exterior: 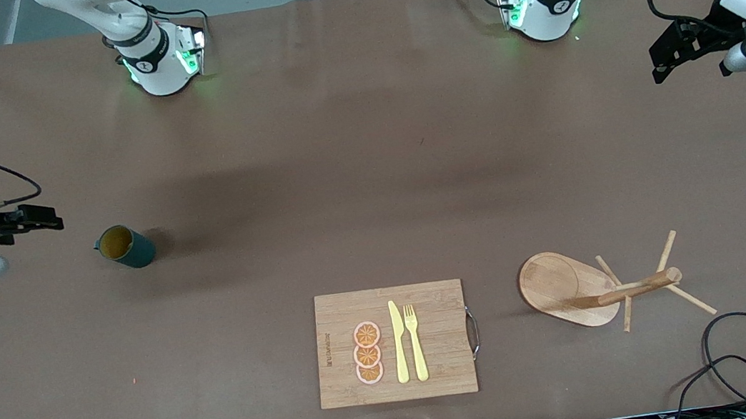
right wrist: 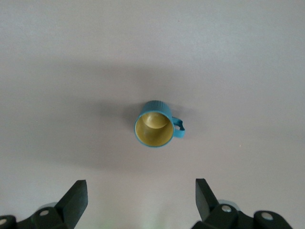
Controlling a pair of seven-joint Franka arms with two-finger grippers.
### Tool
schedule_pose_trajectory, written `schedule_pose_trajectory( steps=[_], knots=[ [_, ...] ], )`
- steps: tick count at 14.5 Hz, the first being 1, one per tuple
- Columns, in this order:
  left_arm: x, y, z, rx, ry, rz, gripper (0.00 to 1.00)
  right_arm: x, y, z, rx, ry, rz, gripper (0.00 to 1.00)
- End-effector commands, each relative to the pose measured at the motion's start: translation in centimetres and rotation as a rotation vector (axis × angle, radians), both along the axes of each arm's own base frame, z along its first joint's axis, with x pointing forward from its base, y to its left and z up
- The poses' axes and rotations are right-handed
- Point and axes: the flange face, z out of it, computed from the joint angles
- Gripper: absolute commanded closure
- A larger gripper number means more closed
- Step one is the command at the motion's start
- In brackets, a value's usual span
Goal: Transfer cup from left to right arm and place
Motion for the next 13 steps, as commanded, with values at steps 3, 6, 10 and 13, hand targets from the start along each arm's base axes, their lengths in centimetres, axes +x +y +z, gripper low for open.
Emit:
schedule_pose_trajectory(
  steps=[3,6,10,13],
  knots=[
    [-0.2,-0.1,0.5,-0.01,-0.011,-0.012,0.0,-1.1,1.3,5.9,-0.02,0.006,-0.096,0.0],
    [-0.2,-0.1,0.7,-0.011,-0.015,-0.012,0.0,-1.0,3.0,9.0,-0.032,-0.01,-0.115,0.0],
    [-0.2,-0.2,0.9,-0.011,-0.015,-0.015,0.0,-1.0,3.0,11.2,-0.043,-0.033,-0.112,0.0],
    [0.2,0.0,1.5,-0.014,-0.029,-0.014,0.0,-0.9,2.1,11.8,-0.06,-0.013,-0.125,0.0]
  ],
)
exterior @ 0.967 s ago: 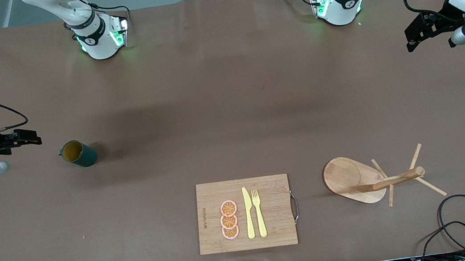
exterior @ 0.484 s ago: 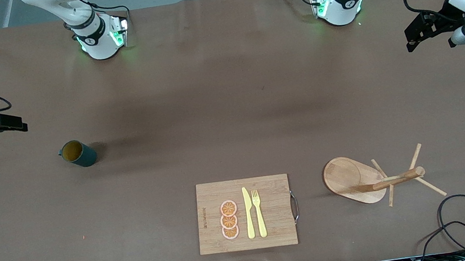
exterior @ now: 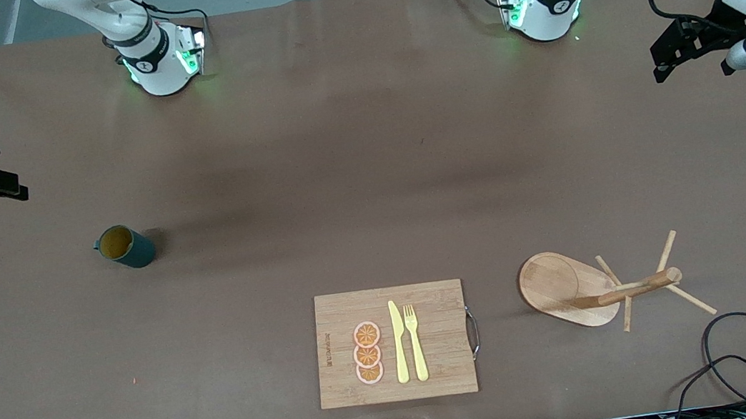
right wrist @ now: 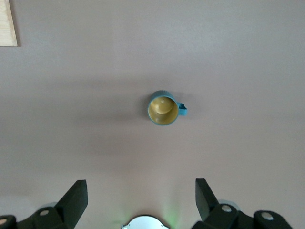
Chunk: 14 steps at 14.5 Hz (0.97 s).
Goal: Transfer cup from left to right arm and place
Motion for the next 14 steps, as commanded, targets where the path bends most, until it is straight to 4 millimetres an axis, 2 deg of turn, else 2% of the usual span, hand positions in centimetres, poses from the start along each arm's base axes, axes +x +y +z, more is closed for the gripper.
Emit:
schedule_pose_trajectory(
  steps=[1,7,9,11,14],
  knots=[
    [0.4,0.0,1.1,-0.015,-0.017,-0.013,0.0,0.3,-0.7,1.1,-0.019,-0.001,-0.024,0.0],
    [0.9,-0.2,1.1,-0.026,-0.012,-0.014,0.0,-0.4,-2.0,0.9,-0.016,0.015,-0.047,0.0],
    [1.1,-0.2,0.8,-0.026,-0.008,-0.014,0.0,-1.3,-3.6,2.0,-0.027,0.001,-0.074,0.0],
    [1.6,-0.1,0.6,-0.04,-0.005,-0.01,0.0,-2.2,-3.6,2.5,-0.024,0.008,-0.078,0.0],
    [2.1,0.0,0.6,-0.042,-0.006,-0.008,0.0,-4.5,-2.8,3.0,-0.014,-0.015,-0.061,0.0]
  ],
)
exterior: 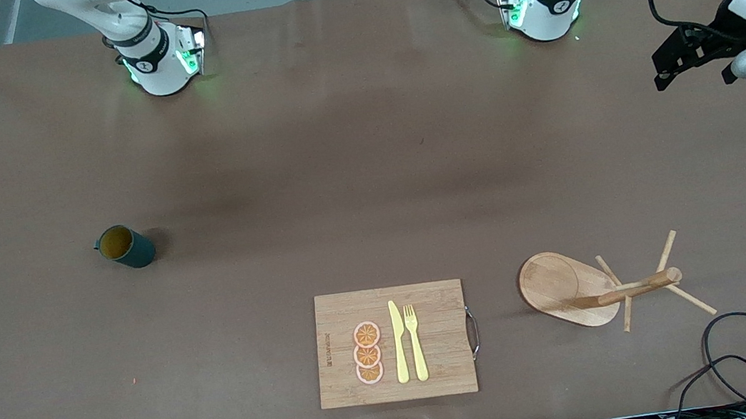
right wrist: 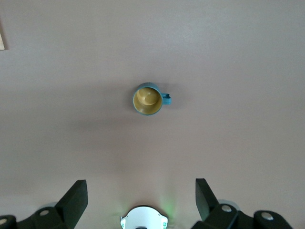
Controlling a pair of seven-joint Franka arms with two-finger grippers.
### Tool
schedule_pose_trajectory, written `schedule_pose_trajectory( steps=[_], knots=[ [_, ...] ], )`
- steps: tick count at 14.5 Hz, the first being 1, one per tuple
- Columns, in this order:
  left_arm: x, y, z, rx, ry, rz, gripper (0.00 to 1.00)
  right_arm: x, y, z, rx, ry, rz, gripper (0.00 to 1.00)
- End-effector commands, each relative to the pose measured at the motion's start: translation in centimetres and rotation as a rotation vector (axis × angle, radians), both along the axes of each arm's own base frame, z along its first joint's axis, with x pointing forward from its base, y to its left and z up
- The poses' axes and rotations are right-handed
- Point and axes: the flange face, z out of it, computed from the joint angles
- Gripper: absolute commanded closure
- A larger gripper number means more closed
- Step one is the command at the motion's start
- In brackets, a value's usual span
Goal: Transfer cup from left to right arm and place
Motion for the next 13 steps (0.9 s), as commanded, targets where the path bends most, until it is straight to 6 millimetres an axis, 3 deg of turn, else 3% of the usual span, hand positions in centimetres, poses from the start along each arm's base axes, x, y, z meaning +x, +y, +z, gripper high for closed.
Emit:
schedule_pose_trajectory(
  steps=[1,5,13],
  knots=[
    [0.5,0.1,0.6,-0.02,-0.003,-0.009,0.0,-3.4,0.8,0.7,-0.004,-0.023,0.007,0.0],
    [0.5,0.1,0.7,-0.02,-0.006,-0.006,0.0,-5.2,1.5,1.3,0.001,-0.039,0.026,0.0],
    [0.4,-0.4,0.7,-0.03,0.002,-0.015,0.0,-5.1,2.1,1.5,-0.024,-0.044,0.042,0.0]
  ],
)
